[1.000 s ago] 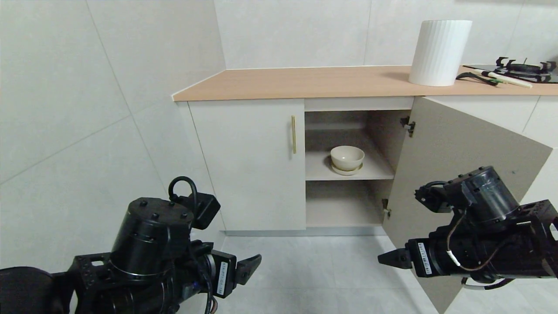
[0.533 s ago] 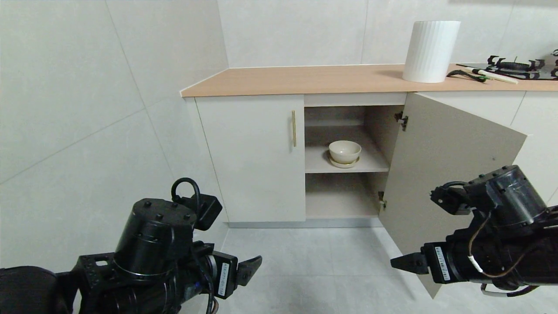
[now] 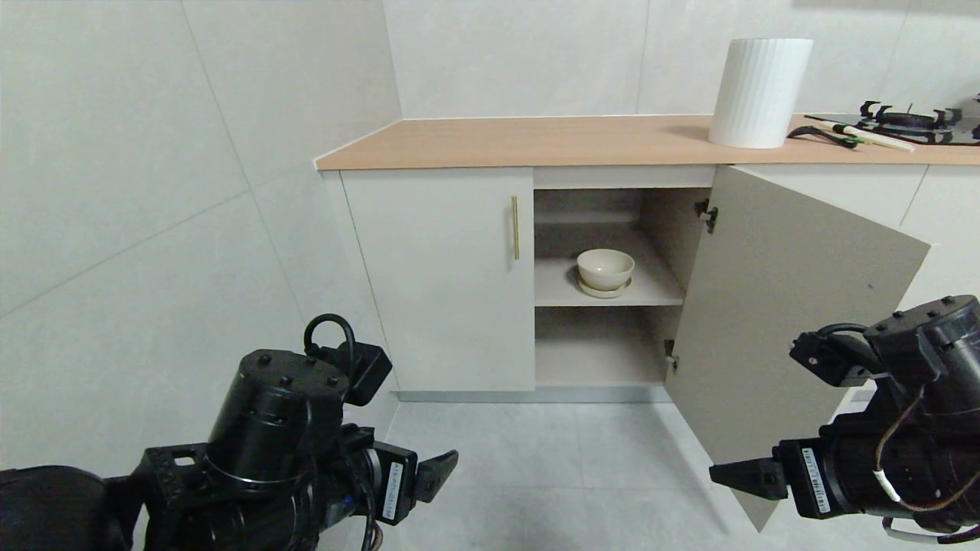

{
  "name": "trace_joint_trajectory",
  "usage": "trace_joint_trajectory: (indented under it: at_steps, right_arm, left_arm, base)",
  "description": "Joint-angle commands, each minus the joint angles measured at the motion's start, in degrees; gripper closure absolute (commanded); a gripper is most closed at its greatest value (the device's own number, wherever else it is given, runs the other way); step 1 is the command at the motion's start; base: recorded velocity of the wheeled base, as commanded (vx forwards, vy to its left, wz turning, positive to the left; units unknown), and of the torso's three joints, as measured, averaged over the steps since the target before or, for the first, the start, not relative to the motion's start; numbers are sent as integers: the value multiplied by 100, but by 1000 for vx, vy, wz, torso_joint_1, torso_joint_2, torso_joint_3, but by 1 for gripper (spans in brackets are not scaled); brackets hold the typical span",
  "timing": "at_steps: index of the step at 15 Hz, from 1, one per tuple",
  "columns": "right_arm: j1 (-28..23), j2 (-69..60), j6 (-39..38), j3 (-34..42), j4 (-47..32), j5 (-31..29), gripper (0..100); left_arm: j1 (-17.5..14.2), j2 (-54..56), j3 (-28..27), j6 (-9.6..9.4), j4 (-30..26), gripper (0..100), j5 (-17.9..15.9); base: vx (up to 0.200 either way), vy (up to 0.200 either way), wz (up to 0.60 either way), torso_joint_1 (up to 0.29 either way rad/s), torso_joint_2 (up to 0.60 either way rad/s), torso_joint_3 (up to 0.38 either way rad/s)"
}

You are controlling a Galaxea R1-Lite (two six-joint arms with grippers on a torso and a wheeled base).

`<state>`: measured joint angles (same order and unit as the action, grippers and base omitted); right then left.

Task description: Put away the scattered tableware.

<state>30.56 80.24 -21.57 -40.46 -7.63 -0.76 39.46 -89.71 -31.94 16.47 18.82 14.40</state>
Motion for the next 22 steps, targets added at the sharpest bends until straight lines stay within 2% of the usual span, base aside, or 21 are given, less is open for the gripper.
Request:
trace_joint_trajectory:
  at_steps: [1,6,10,13,17,20,22]
  right_arm:
    - [-85,-17,30,38,-10,5,0]
    - [-472,18,188,38,-10,14,0]
    - [-1342,616,223,-208,174,67,0]
    - [-2195,1064,223,-287,983,67,0]
    - [-2924,1354,223,-665,1071,67,0]
    - [-3302,1741,153,-1087,1176,49,0]
    - [-3320,2330,-181,-1544,1607,14,0]
  left_arm:
    - [9,-55,4,5,7,0,-7]
    - [9,-152,4,14,16,0,10]
    - [9,-170,4,14,25,0,10]
    - [9,-187,4,14,25,0,10]
    - [9,-187,-5,14,25,0,10]
    - [9,-161,-14,14,34,0,10]
    - [-17,-161,-32,23,43,0,19]
  base:
    - [0,-200,0,12,2,-7]
    - [0,-200,0,2,0,3]
    - [0,-200,0,2,1,2]
    - [0,0,0,0,0,0]
    - [0,0,0,0,0,0]
    - [0,0,0,0,0,0]
    - [0,0,0,0,0,0]
